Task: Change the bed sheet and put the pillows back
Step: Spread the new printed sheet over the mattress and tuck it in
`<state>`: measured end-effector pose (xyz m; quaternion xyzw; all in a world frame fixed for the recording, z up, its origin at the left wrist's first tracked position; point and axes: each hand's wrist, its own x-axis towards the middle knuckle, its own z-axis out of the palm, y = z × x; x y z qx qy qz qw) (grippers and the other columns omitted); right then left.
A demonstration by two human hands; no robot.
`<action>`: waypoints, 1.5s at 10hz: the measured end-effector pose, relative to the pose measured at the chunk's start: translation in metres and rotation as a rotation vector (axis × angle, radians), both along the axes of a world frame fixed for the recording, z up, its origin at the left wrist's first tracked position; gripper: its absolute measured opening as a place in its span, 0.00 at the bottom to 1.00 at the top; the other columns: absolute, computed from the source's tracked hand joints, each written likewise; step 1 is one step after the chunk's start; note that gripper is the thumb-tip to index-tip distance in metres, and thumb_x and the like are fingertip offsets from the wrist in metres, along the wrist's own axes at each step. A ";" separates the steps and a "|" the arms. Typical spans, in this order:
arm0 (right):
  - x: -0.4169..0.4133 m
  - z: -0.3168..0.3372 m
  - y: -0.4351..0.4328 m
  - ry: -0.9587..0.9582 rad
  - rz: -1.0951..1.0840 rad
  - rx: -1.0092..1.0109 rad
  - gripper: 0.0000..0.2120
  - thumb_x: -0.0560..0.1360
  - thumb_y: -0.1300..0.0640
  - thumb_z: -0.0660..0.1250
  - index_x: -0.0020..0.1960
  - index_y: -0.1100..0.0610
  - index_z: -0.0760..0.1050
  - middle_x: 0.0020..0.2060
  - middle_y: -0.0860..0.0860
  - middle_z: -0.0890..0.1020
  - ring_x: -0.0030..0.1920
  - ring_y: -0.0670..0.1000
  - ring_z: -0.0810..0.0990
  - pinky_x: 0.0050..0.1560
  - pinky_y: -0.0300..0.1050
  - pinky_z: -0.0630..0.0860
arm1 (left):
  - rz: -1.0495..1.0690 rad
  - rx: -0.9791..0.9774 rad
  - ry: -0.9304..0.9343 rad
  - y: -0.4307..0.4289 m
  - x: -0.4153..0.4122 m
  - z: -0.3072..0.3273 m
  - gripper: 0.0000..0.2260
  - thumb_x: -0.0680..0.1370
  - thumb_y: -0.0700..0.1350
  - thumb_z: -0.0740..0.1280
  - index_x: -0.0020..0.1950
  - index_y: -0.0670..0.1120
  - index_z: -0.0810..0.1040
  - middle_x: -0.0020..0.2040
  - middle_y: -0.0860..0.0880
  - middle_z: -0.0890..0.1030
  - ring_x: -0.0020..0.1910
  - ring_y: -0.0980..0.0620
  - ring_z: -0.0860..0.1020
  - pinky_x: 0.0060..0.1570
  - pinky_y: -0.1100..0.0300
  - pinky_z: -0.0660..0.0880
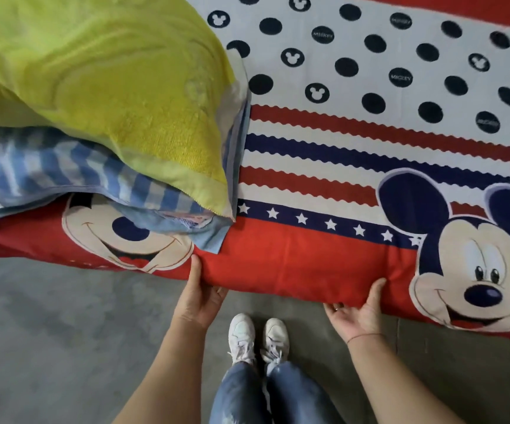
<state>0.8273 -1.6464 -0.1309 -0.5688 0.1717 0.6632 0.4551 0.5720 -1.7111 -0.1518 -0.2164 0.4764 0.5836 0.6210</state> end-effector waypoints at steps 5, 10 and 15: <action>-0.314 0.066 -0.084 0.252 0.452 -0.129 0.41 0.70 0.37 0.66 0.75 0.59 0.59 0.69 0.57 0.70 0.69 0.55 0.70 0.66 0.54 0.67 | 0.337 -0.107 0.055 -0.044 -0.235 0.055 0.38 0.75 0.66 0.63 0.76 0.44 0.60 0.70 0.44 0.69 0.72 0.42 0.66 0.71 0.40 0.60; -0.379 0.036 -0.053 0.179 0.086 -0.042 0.31 0.69 0.39 0.71 0.60 0.61 0.73 0.59 0.63 0.77 0.61 0.64 0.75 0.63 0.63 0.70 | 0.177 0.119 -0.068 -0.046 -0.354 0.030 0.38 0.64 0.62 0.75 0.70 0.48 0.74 0.64 0.44 0.79 0.65 0.44 0.77 0.67 0.46 0.69; -0.376 -0.017 -0.068 -0.006 0.145 -0.011 0.65 0.31 0.37 0.82 0.67 0.55 0.72 0.52 0.53 0.84 0.55 0.54 0.80 0.48 0.50 0.74 | -0.115 -0.027 0.046 -0.062 -0.395 0.001 0.26 0.62 0.51 0.80 0.57 0.46 0.82 0.54 0.45 0.84 0.48 0.48 0.84 0.49 0.50 0.81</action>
